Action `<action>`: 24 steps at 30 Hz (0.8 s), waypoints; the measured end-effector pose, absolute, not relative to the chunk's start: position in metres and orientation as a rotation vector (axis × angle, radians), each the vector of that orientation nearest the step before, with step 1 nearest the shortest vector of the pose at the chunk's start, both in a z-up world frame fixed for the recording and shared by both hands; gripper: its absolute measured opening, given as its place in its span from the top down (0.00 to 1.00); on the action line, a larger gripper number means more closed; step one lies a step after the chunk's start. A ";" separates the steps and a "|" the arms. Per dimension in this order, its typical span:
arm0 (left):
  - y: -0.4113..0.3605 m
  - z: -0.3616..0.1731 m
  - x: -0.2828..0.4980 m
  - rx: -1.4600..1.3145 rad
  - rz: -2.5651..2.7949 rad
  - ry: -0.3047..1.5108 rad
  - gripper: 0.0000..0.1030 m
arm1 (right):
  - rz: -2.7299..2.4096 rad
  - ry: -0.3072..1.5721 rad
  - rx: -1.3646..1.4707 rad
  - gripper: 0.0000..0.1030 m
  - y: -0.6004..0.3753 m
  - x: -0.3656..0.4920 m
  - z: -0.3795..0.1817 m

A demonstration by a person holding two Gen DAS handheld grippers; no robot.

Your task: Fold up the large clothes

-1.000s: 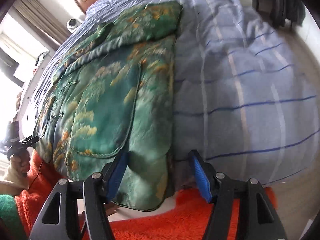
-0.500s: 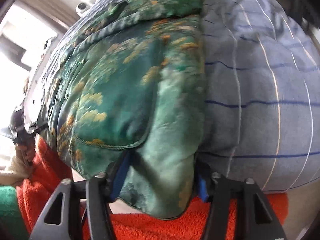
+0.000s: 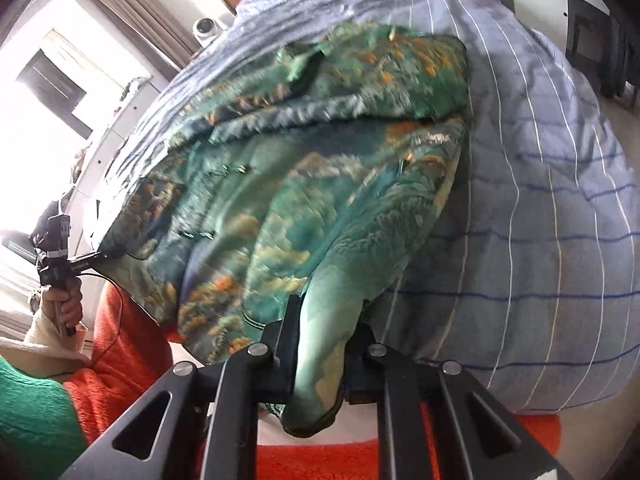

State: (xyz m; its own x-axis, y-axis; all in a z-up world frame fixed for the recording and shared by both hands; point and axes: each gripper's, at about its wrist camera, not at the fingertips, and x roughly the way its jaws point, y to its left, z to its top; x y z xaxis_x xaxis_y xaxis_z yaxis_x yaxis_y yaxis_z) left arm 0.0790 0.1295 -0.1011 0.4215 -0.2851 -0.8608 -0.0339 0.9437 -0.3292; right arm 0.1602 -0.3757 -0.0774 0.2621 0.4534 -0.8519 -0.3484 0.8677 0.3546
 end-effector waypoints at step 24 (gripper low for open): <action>0.138 -0.068 0.055 -0.379 -0.192 1.041 0.89 | 0.557 1.105 0.169 0.87 -0.379 0.153 -0.055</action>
